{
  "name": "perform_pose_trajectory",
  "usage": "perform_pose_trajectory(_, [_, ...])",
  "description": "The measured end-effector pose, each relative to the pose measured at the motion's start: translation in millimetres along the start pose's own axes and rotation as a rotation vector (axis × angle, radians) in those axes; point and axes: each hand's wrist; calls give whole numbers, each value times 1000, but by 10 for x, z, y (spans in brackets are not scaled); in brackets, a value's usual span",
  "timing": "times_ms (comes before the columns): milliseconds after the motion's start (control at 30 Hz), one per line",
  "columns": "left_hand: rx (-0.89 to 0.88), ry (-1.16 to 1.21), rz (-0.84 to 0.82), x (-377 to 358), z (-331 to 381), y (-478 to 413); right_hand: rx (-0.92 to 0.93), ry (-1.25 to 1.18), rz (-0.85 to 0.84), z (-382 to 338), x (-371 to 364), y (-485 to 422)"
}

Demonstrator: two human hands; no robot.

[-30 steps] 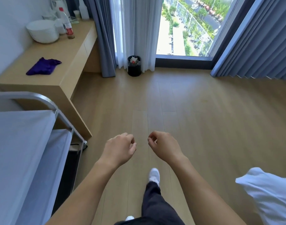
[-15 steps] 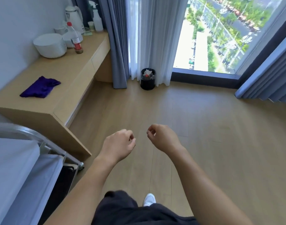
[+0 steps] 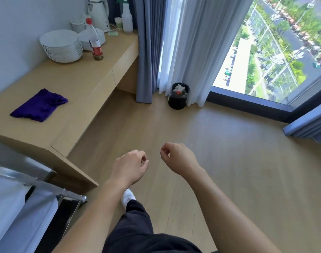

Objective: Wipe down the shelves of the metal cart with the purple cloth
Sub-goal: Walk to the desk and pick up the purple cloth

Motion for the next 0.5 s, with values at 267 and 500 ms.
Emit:
perform_pose_trajectory(267, [67, 5, 124, 1000, -766, -1258, 152, 60, 66, -934, 438, -1657])
perform_pose_trajectory(500, [285, 72, 251, 1542, -1533, -1434, 406, 99, -13, -1915, 346, -2529])
Point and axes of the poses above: each hand's wrist, its own y-axis away from the middle knuckle, its own x-axis out of the back of the hand, z = x × y, and after that the axes turned 10 degrees about y, right-handed
